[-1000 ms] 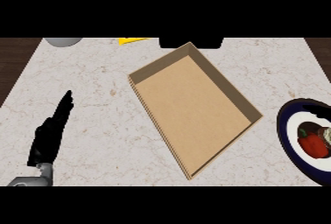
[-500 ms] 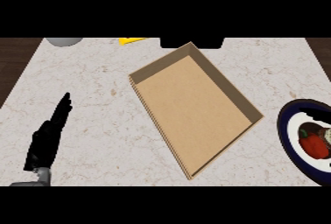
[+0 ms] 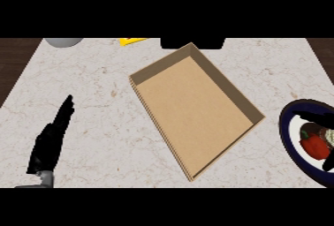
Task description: Pick the bell pepper from the plate and place it in the cardboard box
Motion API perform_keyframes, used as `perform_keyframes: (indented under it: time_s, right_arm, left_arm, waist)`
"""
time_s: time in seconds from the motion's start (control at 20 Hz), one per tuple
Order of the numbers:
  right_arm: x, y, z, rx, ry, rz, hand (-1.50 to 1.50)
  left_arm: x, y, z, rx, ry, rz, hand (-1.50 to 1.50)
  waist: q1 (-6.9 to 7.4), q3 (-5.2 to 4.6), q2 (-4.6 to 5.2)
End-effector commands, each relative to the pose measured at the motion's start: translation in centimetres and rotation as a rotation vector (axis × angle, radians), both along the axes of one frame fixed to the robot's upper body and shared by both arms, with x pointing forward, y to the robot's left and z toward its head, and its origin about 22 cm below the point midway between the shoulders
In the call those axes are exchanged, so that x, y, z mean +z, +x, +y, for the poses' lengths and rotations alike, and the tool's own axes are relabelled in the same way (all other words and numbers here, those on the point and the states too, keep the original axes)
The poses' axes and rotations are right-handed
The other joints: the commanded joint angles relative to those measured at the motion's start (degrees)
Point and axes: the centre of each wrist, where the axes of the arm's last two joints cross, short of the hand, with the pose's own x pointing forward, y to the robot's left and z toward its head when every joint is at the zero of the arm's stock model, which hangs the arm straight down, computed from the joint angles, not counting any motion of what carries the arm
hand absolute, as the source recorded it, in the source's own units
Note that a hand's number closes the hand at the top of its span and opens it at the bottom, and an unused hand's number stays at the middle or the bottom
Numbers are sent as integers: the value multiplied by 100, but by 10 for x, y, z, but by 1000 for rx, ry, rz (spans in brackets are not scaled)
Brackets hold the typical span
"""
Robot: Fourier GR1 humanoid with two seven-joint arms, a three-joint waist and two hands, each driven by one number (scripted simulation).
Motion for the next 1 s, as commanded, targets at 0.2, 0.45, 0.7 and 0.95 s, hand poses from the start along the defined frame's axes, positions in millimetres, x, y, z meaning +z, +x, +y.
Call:
perform_keyframes:
  time_s: [0.2,0.45,0.7,0.95]
  right_arm:
    - [-11,-3,6,41,89,70,-150]
    - [-27,-16,3,34,49,-67,150]
    - [-17,-9,-1,-10,-31,-199,150]
    - [-1,11,12,-34,-106,-331,150]
  left_arm:
    - [5,-9,5,-2,15,-4,0]
    - [9,4,3,-2,9,-7,0]
    - [10,-3,4,11,6,-1,0]
    - [-2,6,8,8,1,0,0]
  waist:
    - [13,10,-2]
    - [12,15,12]
    - [27,14,9]
    - [-55,5,-16]
